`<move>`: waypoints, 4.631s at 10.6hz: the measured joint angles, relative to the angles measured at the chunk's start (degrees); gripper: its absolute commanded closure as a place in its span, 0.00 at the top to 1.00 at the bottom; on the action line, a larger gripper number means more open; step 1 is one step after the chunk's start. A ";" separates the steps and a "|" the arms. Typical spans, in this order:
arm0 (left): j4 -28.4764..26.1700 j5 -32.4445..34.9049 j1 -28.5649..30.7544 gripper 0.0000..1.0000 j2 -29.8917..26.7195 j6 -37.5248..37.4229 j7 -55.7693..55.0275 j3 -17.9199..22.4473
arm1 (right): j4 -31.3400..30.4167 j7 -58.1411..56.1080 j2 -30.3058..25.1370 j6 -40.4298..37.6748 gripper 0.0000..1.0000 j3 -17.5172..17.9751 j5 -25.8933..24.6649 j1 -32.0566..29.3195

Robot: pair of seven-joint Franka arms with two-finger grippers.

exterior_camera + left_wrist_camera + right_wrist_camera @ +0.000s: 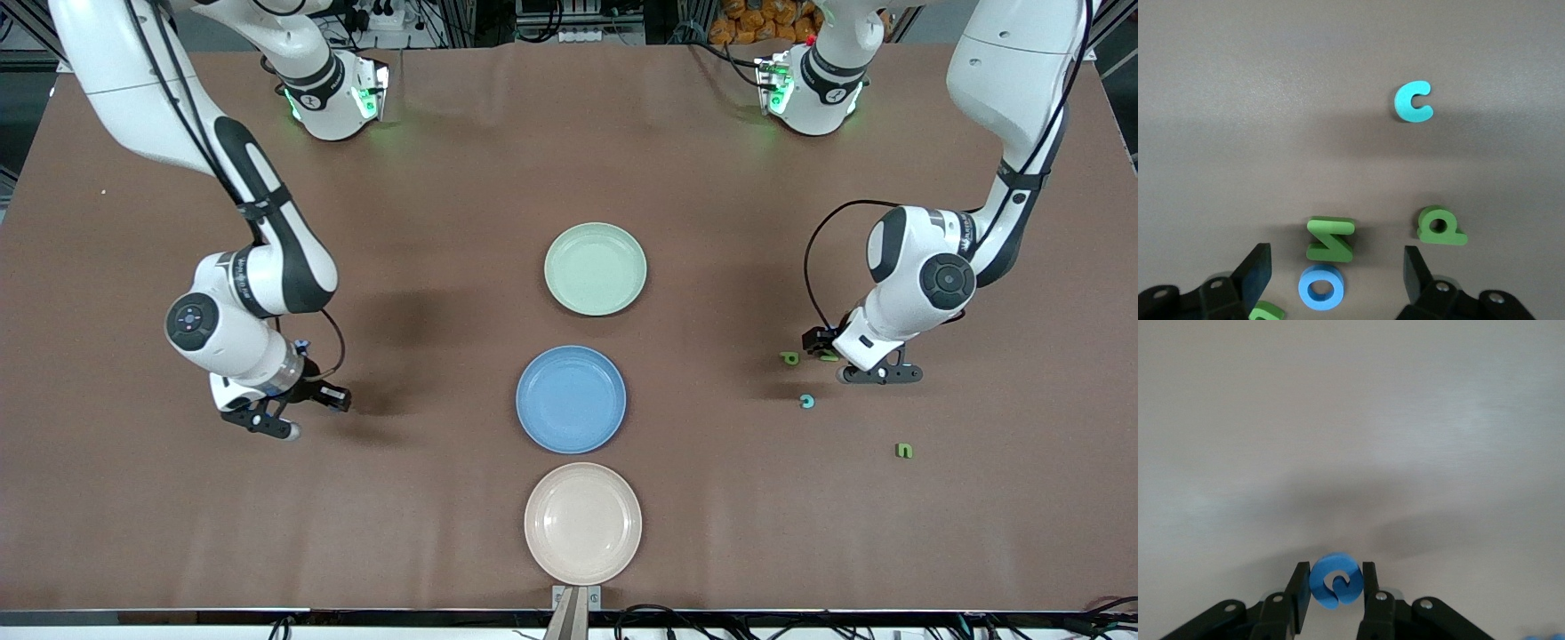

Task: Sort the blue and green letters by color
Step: 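Drop the blue c onto the blue plate while the left gripper grasps green Z, then place the green Z on the green plate while the right gripper returns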

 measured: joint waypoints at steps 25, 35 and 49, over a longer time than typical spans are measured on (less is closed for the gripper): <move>0.25 0.70 0.33 0.00 2.91 3.34 -0.07 0.06 | 17.40 14.91 11.43 1.11 1.00 -0.53 0.15 25.84; 1.61 0.82 -0.14 0.00 -4.43 -2.57 -5.35 -6.23 | 13.69 -7.11 4.26 -12.72 1.00 -4.36 -0.21 5.92; 8.11 0.96 -24.54 0.00 -1.94 -8.03 -54.65 -15.93 | -15.82 -12.92 -7.04 4.91 1.00 -6.96 -8.97 -4.17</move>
